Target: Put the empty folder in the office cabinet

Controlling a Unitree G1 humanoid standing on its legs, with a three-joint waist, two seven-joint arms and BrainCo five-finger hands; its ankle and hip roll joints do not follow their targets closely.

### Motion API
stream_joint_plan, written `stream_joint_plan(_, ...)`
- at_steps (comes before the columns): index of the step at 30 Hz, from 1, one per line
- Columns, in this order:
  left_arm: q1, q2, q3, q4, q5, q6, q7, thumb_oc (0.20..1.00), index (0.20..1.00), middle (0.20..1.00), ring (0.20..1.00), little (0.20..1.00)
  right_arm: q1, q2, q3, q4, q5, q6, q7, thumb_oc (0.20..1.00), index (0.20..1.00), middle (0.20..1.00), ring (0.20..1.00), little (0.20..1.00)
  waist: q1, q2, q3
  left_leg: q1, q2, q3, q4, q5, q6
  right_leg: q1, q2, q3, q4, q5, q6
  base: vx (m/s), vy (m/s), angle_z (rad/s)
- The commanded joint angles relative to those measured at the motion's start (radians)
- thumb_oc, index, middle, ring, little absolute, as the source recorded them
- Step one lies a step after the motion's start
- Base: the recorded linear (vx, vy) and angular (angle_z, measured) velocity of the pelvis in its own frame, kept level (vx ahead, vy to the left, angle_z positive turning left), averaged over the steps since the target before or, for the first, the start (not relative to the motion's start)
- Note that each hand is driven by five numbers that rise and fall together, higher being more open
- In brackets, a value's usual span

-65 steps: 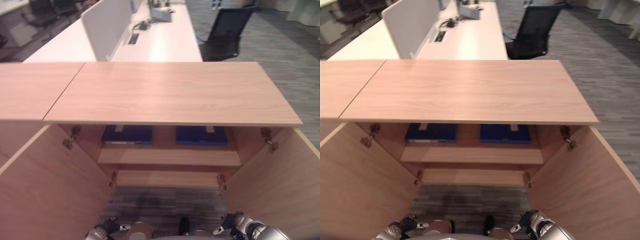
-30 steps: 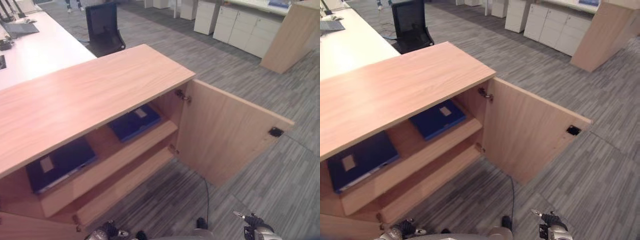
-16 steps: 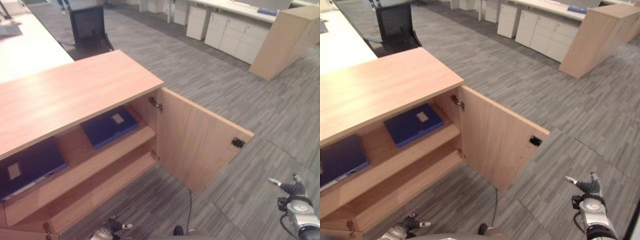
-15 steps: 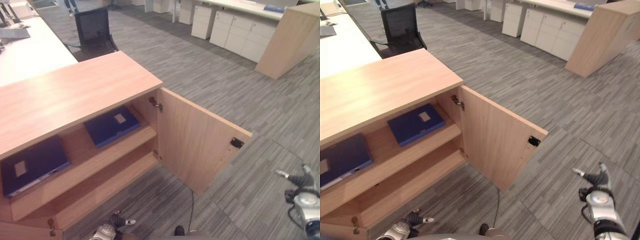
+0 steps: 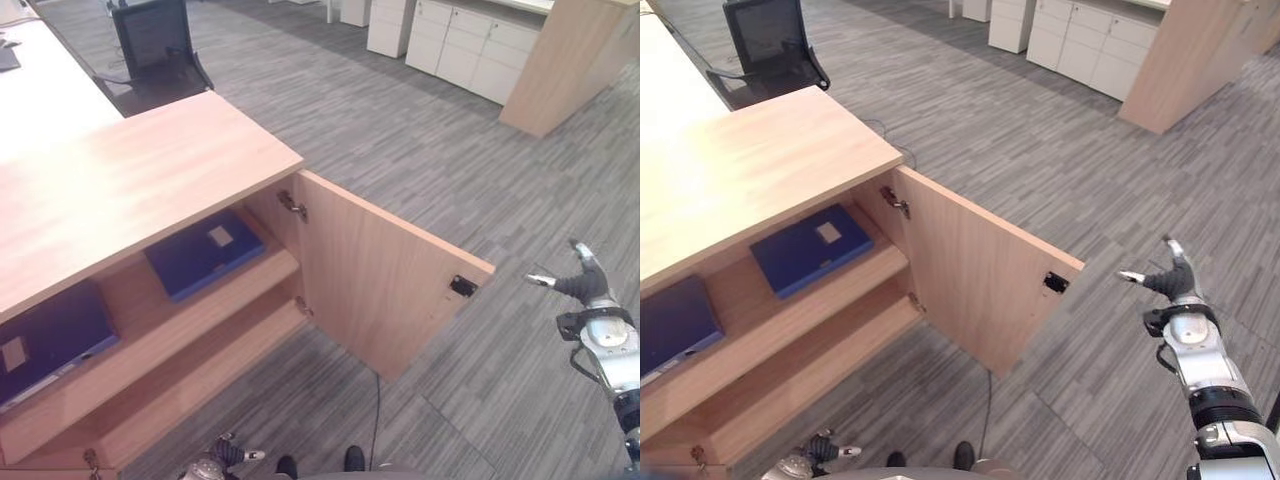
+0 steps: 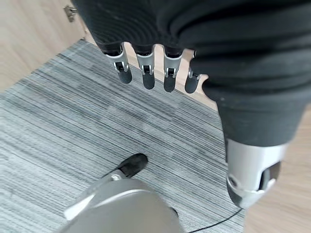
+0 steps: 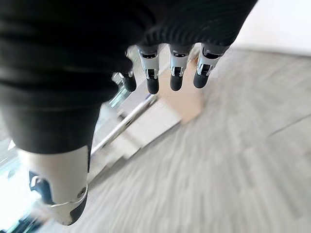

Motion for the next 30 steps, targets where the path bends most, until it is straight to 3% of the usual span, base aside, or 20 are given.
stream_joint_plan(1,-0.019,0.025,0.026,0.045,0.016,-0.016,-0.024,1.0,1.0,1.0,1.0,1.0,-0.016,-0.018,0.068,-0.072,0.045,-0.068,0.096,1.0,1.0,1.0,1.0,1.0,0.022,-0.051,-0.042,-0.014,0.023,0.013,0.068,-0.073,0.005,-0.027,-0.071,0.03,0.081,-0.097,0.114,0.0,0.0,0.0)
stream_joint_plan(4,-0.013,0.023,0.025,0.04,0.017,-0.017,-0.04,1.0,1.0,1.0,1.0,1.0,-0.038,-0.042,0.163,-0.136,0.043,-0.071,0.178,1.0,1.0,1.0,1.0,1.0,0.024,-0.048,-0.045,-0.005,0.026,0.01,0.062,-0.074,0.003,-0.021,-0.071,0.032,0.078,-0.1,0.114,0.0,0.0,0.0)
stream_joint_plan(10,0.004,0.025,0.023,0.016,0.028,-0.027,-0.092,1.0,1.0,1.0,1.0,1.0,-0.078,-0.158,0.393,-0.336,0.134,-0.06,0.448,1.0,1.0,1.0,1.0,1.0,0.025,-0.05,-0.05,0.003,0.037,0.013,0.056,-0.074,-0.005,-0.015,-0.071,0.026,0.071,-0.098,0.118,0.0,0.0,-0.01)
stream_joint_plan(16,0.011,0.023,0.02,0.013,0.031,-0.034,-0.113,1.0,1.0,1.0,1.0,1.0,-0.158,-0.203,0.538,-0.426,0.191,-0.042,0.564,1.0,1.0,1.0,1.0,1.0,0.025,-0.054,-0.053,0.011,0.043,0.016,0.052,-0.076,-0.009,-0.009,-0.074,0.024,0.062,-0.092,0.12,0.0,0.0,-0.01)
stream_joint_plan(17,0.008,0.021,0.021,0.015,0.035,-0.036,-0.113,1.0,1.0,1.0,1.0,1.0,-0.174,-0.199,0.556,-0.494,0.274,-0.032,0.602,1.0,1.0,1.0,1.0,1.0,0.026,-0.054,-0.053,0.012,0.044,0.017,0.051,-0.075,-0.009,-0.01,-0.073,0.024,0.06,-0.09,0.121,0.0,0.0,0.0)
stream_joint_plan(20,0.007,0.018,0.021,0.018,0.041,-0.039,-0.115,1.0,1.0,1.0,1.0,1.0,-0.189,-0.167,0.573,-0.612,0.438,-0.006,0.663,1.0,1.0,1.0,1.0,1.0,0.031,-0.056,-0.056,0.013,0.046,0.019,0.051,-0.076,-0.01,-0.009,-0.074,0.024,0.055,-0.087,0.122,0.0,0.0,0.0)
stream_joint_plan(23,0.009,0.017,0.029,0.016,0.044,-0.04,-0.11,1.0,1.0,1.0,1.0,1.0,-0.205,-0.078,0.599,-0.677,0.554,0.017,0.687,1.0,1.0,1.0,1.0,1.0,0.043,-0.059,-0.057,0.014,0.047,0.02,0.052,-0.077,-0.01,-0.006,-0.076,0.018,0.05,-0.082,0.122,0.0,0.0,0.0)
stream_joint_plan(30,0.02,0.016,0.067,0.041,0.013,-0.027,-0.085,1.0,1.0,1.0,1.0,1.0,-0.272,0.099,0.706,-0.651,0.534,0.014,0.648,1.0,1.0,1.0,1.0,1.0,0.084,-0.066,-0.048,-0.001,0.063,0.005,0.053,-0.065,-0.019,-0.004,-0.067,-0.001,0.037,-0.083,0.114,0.0,-0.014,0.01)
